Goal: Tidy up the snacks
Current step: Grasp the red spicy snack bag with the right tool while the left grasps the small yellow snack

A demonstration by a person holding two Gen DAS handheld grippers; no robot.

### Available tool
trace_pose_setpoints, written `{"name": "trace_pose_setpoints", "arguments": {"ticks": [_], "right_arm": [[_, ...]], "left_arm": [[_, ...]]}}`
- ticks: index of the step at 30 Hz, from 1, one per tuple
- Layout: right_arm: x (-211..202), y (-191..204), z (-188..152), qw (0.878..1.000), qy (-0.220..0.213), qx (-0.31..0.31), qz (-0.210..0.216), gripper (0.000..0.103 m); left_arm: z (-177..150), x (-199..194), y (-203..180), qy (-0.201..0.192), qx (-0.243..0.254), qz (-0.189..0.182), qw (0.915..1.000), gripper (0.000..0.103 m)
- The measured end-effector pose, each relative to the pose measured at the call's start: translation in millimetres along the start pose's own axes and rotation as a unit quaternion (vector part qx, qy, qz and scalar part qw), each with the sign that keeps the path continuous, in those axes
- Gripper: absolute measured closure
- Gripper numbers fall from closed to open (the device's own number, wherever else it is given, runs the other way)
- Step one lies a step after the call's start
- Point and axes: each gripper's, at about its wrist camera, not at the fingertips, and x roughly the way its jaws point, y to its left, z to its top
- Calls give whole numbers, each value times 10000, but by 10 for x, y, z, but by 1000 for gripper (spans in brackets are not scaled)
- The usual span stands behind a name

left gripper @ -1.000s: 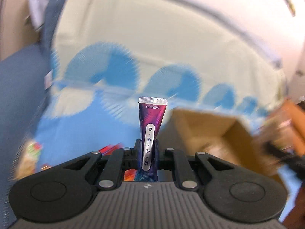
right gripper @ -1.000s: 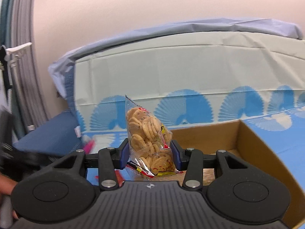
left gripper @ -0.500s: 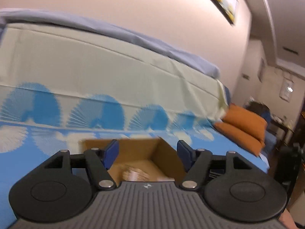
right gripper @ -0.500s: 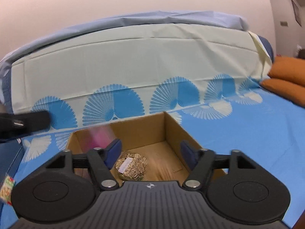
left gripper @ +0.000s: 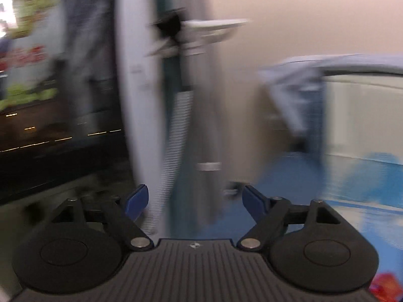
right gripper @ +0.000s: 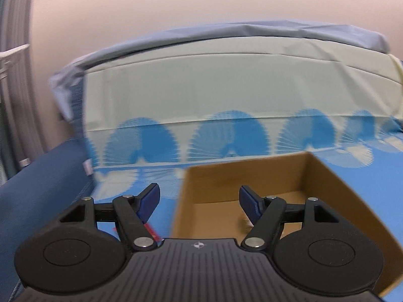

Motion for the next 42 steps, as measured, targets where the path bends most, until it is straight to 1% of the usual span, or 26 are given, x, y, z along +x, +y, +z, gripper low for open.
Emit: {"name": "trace_pose_setpoints", "arguments": {"ticks": [2, 3, 5, 6, 7, 8, 10, 12, 13, 15, 18, 19, 21, 22, 26, 29, 31, 33, 34, 35, 36, 37, 38, 39, 41, 42], "right_arm": [[17, 173, -32, 9997, 34, -148, 204, 31], [41, 255, -49, 9993, 61, -208, 289, 31], [80, 414, -90, 9983, 126, -343, 454, 31], [102, 492, -115, 9976, 161, -418, 523, 31], [131, 568, -141, 9968, 202, -497, 587, 31], [147, 627, -161, 9961, 237, -554, 639, 31], [214, 758, -223, 9942, 351, -671, 762, 32], [323, 893, -301, 9917, 520, -815, 851, 32], [387, 951, -345, 9905, 614, -883, 860, 32], [537, 1066, -436, 9877, 856, -1020, 819, 31], [819, 1217, -590, 9831, 1166, -1298, 550, 30], [931, 1251, -635, 9817, 1275, -1341, 450, 30], [1156, 1273, -732, 9799, 1460, -1325, 301, 28], [1267, 1284, -768, 9791, 1519, -1333, 227, 24], [1671, 1231, -959, 9739, 1800, -1381, -89, 22], [1864, 1190, -1072, 9680, 2065, -1425, -58, 22], [1911, 1174, -1112, 9683, 2065, -1403, 4, 21], [1937, 1144, -1104, 9690, 2101, -1296, 115, 21], [1946, 1121, -1098, 9691, 2132, -1224, 181, 25], [1955, 1093, -1093, 9693, 2164, -1140, 268, 31], [1949, 1068, -1086, 9702, 2156, -1059, 323, 37], [1926, 1049, -1082, 9710, 2126, -1033, 348, 49], [1894, 1034, -1065, 9719, 2088, -1014, 402, 60], [1864, 1033, -1046, 9724, 2056, -993, 476, 65], [1781, 1027, -1015, 9726, 2004, -978, 652, 90], [1733, 1033, -1008, 9720, 2000, -983, 747, 95]], "left_arm": [[-11, 145, 87, 186, -47, 354, 9992, 17], [-23, 214, 100, 296, -70, 422, 9986, 17], [-60, 360, 48, 585, -162, 300, 9977, 17], [-72, 387, 45, 639, -273, 59, 9976, 17], [-48, 387, -2, 529, -371, -355, 9973, 17], [-21, 349, -50, 337, -424, -721, 9959, 17], [-5, 195, -194, -115, -443, -1492, 9877, 17], [-40, 30, -424, -357, -227, -2236, 9738, 17], [-83, -10, -559, -241, -62, -2708, 9623, 17], [-182, -35, -793, 187, 196, -3384, 9406, 21], [-492, 60, -1235, 1231, 1023, -3863, 9084, 43], [-581, 96, -1357, 1515, 1259, -3867, 9009, 53], [-775, 211, -1512, 1948, 1577, -3832, 8890, 53], [-862, 253, -1586, 2097, 1717, -3812, 8839, 53], [-1125, 458, -1792, 2245, 2383, -3577, 8746, 53], [-1373, 665, -1753, 2686, 2593, -3496, 8593, 52], [-1505, 759, -1696, 2613, 2748, -3389, 8610, 44], [-1515, 798, -1695, 2620, 2653, -3407, 8631, 47], [-1505, 812, -1674, 2665, 2568, -3440, 8629, 53], [-1501, 816, -1659, 2658, 2551, -3454, 8631, 68], [-1490, 820, -1641, 2621, 2567, -3411, 8655, 79], [-1449, 828, -1638, 2618, 2547, -3386, 8671, 85], [-1416, 858, -1594, 2717, 2365, -3466, 8661, 86], [-1390, 889, -1547, 2845, 2150, -3537, 8647, 86], [-1361, 890, -1521, 2884, 2065, -3553, 8648, 86], [-1340, 878, -1507, 2895, 2033, -3591, 8637, 86]]}}
